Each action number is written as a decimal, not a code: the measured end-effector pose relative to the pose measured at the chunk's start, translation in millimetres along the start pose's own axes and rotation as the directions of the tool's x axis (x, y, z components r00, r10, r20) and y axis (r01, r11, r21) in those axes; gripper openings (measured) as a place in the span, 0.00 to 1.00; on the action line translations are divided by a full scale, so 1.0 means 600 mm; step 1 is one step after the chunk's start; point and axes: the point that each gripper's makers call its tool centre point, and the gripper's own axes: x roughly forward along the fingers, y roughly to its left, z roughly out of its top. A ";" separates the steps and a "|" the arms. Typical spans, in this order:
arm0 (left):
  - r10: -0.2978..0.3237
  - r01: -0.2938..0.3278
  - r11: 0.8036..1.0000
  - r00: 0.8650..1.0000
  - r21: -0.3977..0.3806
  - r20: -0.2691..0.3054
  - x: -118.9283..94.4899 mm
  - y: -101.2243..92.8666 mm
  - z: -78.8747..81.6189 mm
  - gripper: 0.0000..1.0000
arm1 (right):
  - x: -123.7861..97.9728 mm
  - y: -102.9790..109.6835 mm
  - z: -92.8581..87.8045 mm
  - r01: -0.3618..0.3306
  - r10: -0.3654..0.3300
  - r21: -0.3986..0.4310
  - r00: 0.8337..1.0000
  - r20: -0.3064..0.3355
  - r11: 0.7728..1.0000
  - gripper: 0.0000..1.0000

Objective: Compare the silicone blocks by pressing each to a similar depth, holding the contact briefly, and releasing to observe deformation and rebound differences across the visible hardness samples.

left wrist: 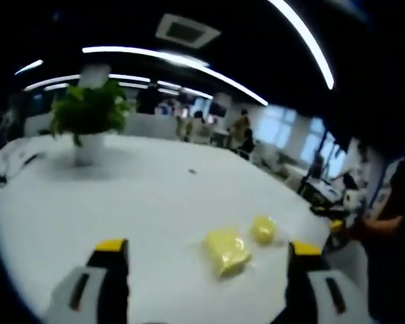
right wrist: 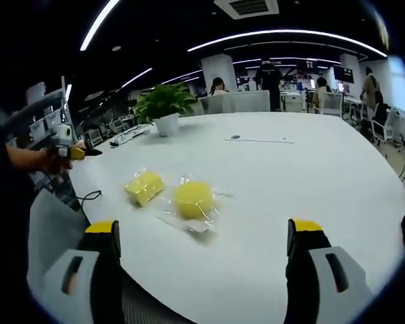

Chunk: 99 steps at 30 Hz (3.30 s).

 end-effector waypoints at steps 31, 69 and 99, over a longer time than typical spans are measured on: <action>-0.204 0.204 0.979 0.978 -0.005 -0.041 0.196 -0.160 0.071 1.00 | -0.029 -0.008 -0.001 0.049 -0.052 0.057 0.997 0.058 0.997 0.96; -0.167 -0.016 0.895 0.915 -0.445 -0.368 0.435 -0.171 -0.113 0.64 | -0.035 -0.002 -0.019 -0.015 0.008 0.107 0.998 0.070 0.994 0.96; -0.210 0.004 0.908 0.870 -0.420 -0.447 0.460 -0.185 -0.147 0.00 | -0.028 0.017 -0.041 -0.047 0.045 0.108 0.999 0.017 0.993 0.96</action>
